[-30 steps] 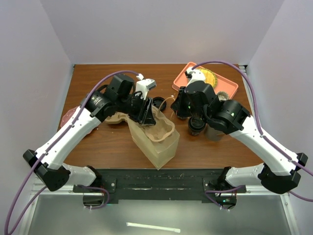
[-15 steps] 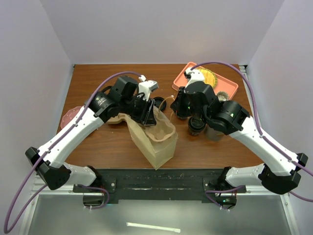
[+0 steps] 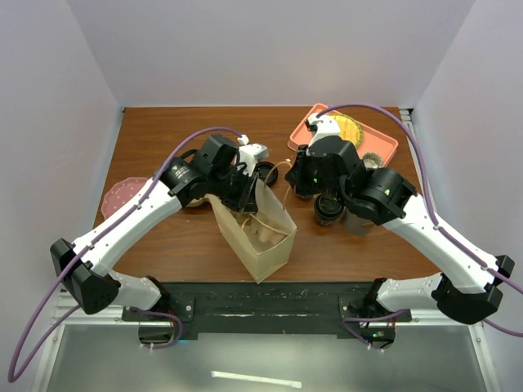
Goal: Pack the takeout coffee
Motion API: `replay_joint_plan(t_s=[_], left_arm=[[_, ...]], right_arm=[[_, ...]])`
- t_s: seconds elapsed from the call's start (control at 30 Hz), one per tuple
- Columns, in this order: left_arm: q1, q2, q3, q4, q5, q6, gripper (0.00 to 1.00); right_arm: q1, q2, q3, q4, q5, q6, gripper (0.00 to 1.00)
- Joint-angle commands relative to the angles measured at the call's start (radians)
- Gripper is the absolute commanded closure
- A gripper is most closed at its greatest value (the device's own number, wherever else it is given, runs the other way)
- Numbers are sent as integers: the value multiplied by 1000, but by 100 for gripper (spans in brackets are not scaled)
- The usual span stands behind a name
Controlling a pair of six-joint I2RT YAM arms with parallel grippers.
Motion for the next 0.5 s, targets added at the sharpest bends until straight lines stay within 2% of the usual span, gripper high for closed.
replay_joint_plan(t_s=[0.0,0.27,0.37,0.47], left_arm=[[-8,-17,-44,109,-4,-11,81],[-10,-31,-98,125,-5,-9,79],[-10,-29,-66,113,-10,-14,74],[-10,-20,29,87,-19,-16,68]], right_arm=[[2,-17,-14,42,14,-16,100],[2,-19,-20,42,0,-25,100],[2,-17,-6,33,-12,-45,100],[2,-22,1,23,-6,-60,98]])
